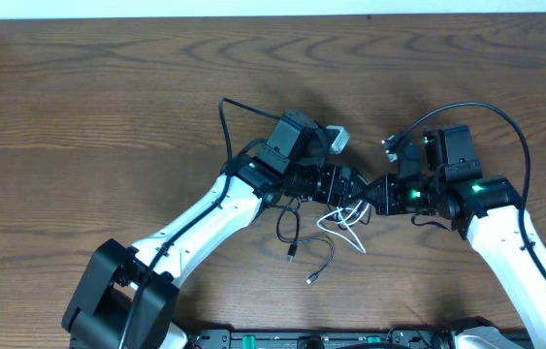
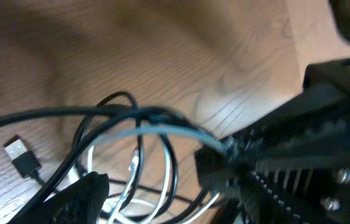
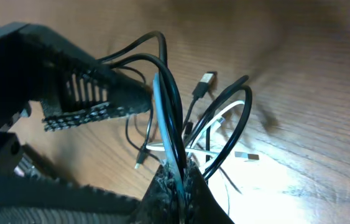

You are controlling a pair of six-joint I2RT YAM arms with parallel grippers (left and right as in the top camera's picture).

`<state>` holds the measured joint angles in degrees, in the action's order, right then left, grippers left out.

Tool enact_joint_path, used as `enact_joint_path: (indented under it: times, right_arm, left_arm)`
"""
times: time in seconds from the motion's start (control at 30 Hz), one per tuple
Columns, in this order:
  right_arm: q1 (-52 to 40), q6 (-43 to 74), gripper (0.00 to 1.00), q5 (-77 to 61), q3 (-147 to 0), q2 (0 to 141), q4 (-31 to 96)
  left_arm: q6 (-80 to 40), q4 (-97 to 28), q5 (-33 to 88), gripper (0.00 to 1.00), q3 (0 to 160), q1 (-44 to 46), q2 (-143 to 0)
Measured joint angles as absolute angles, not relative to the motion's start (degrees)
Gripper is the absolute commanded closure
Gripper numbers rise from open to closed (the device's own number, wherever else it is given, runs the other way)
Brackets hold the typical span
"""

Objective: Untangle cables

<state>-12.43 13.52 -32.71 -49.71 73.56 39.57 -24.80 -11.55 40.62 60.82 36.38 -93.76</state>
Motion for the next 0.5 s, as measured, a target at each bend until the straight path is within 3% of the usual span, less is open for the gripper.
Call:
enact_joint_path:
  times: [0.5]
  right_arm:
    - [-11.92, 12.29, 0.99, -36.16, -49.71, 73.56, 39.59]
  left_arm:
    - [-52.75, -8.58, 37.69, 0.29, 60.77, 36.27, -93.76]
